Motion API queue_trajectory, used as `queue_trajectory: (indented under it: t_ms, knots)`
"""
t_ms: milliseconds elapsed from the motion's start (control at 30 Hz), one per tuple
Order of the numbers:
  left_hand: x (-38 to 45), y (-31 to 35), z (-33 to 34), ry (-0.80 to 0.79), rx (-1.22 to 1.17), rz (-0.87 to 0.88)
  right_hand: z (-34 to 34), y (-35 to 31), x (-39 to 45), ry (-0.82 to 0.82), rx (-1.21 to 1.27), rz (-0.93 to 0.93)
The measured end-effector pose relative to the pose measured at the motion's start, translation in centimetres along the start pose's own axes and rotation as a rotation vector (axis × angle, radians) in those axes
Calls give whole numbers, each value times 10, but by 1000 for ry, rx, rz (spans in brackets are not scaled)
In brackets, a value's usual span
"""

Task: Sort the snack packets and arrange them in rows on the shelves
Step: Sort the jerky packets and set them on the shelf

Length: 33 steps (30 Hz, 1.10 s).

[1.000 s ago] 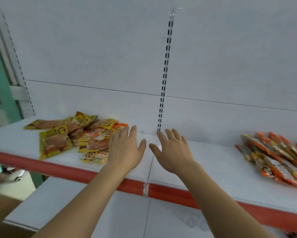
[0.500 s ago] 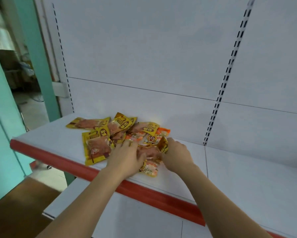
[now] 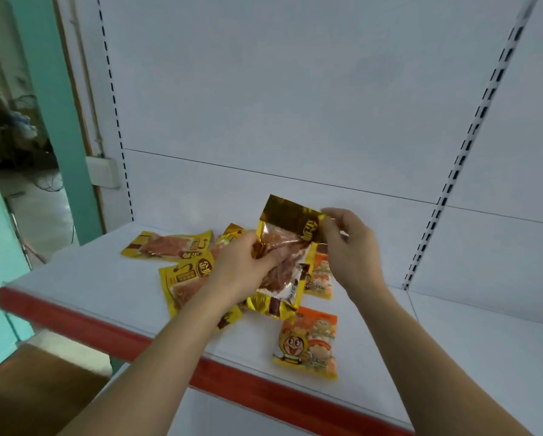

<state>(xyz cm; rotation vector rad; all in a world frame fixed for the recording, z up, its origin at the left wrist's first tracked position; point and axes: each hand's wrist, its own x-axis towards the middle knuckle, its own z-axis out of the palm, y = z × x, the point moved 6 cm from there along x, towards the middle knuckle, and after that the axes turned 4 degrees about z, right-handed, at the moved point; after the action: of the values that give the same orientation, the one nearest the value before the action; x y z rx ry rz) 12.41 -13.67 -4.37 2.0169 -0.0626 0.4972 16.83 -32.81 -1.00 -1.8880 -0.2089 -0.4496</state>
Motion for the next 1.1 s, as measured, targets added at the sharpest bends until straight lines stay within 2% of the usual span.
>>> queue_trajectory:
  t_ms: [33, 133, 200, 267, 333, 400, 500, 567, 633, 700, 767, 833, 900, 1000, 1067, 1100]
  knots:
    - [4, -5, -12, 38, -10, -1, 9, 5, 4, 12, -82, 29]
    - [14, -32, -49, 101, -156, -139, 41, 33, 10, -52, -636, 216]
    - [21, -51, -65, 66, -167, -198, 56, 52, 7, -73, -798, 405]
    - [26, -66, -75, 28, -173, -218, 71, 64, 8, -84, -781, 491]
    - [28, -76, -80, 1, -187, -217, 80, 68, 12, -60, -625, 507]
    - [28, -81, -83, -19, -187, -207, 80, 60, 10, 41, -435, 491]
    - [32, -88, -90, 7, -220, -182, 57, 24, 5, 305, -222, 304]
    - [37, -88, -94, 34, -262, -181, 41, -1, -1, 409, -40, 178]
    - [40, -86, -93, 30, -291, -186, 31, -21, -8, 410, 126, 134]
    - [40, -80, -87, -11, -320, -191, 36, -34, -15, 328, 192, 142]
    - [37, -71, -79, -76, -435, -214, 56, -44, -22, 253, 135, 119]
    - [25, -60, -69, -164, -556, -286, 82, -51, -28, 217, -26, 48]
    - [16, -55, -66, -190, -534, -257, 106, -56, -33, 207, -204, -49]
    - [11, -56, -79, -46, -455, -103, 120, -57, -37, 186, -236, -71]
    - [12, -69, -97, 55, -424, -125, 120, -46, -40, 112, -293, 5]
    - [13, -77, -106, 78, -414, -153, 123, -39, -42, 21, -394, 32]
